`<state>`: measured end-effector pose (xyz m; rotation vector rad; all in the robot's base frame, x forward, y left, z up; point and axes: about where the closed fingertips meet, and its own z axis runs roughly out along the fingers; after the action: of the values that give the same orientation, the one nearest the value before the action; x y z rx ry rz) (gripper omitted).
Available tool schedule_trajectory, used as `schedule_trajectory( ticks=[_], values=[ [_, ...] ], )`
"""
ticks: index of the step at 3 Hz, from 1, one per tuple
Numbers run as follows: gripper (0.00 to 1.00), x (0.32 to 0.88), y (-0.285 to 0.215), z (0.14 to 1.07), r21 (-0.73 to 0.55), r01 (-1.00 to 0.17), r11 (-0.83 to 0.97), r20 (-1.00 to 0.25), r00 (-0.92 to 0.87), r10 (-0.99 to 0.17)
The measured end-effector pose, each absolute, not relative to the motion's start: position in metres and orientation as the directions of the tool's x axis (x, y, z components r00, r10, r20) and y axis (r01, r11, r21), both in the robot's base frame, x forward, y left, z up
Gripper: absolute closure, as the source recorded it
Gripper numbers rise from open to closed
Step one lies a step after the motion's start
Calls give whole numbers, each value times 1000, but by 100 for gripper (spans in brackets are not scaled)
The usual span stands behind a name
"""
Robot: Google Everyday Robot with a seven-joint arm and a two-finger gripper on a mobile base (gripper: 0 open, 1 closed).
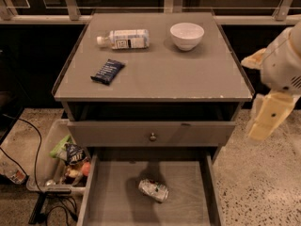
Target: Pick 7up can from middle drawer and place on counter
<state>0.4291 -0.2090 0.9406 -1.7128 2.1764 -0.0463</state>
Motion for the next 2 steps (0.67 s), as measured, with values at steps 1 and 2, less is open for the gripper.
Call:
schedule_trajectory(
  ticks=[1, 2],
  values=[
    [0, 422, -197, 893, -242, -935, 260, -334, -172, -927],
    [0, 421, -189, 851, -215, -940, 264, -360, -175, -916]
  ],
)
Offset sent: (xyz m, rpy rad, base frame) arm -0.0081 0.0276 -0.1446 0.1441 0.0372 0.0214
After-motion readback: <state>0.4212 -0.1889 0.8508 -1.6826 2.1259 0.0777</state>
